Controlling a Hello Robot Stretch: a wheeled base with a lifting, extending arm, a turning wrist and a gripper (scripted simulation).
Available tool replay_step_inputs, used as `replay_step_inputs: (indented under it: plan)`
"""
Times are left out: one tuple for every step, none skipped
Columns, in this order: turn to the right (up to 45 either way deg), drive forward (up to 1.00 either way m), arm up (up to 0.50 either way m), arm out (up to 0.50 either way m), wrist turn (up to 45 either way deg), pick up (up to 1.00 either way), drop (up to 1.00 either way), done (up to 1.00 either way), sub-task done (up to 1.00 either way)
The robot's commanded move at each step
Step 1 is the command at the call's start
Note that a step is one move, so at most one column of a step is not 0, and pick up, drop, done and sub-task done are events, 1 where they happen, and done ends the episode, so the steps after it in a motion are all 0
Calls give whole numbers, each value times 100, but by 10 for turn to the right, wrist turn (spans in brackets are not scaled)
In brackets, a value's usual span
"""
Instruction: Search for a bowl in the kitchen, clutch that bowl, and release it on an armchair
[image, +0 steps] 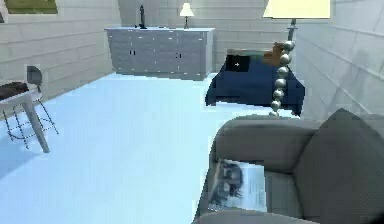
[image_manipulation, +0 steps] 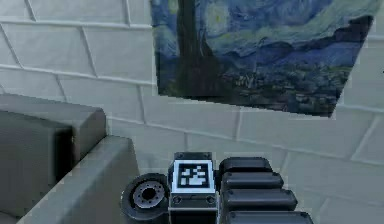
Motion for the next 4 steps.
replay_step_inputs:
  plan:
    - [-450,0,0,0,0,0,0,0,0]
    - [0,0,0,48,0,0,0,0,0]
    - [0,0,0,0,390,0,0,0,0]
    - [0,0,-40,0,0,0,0,0,0]
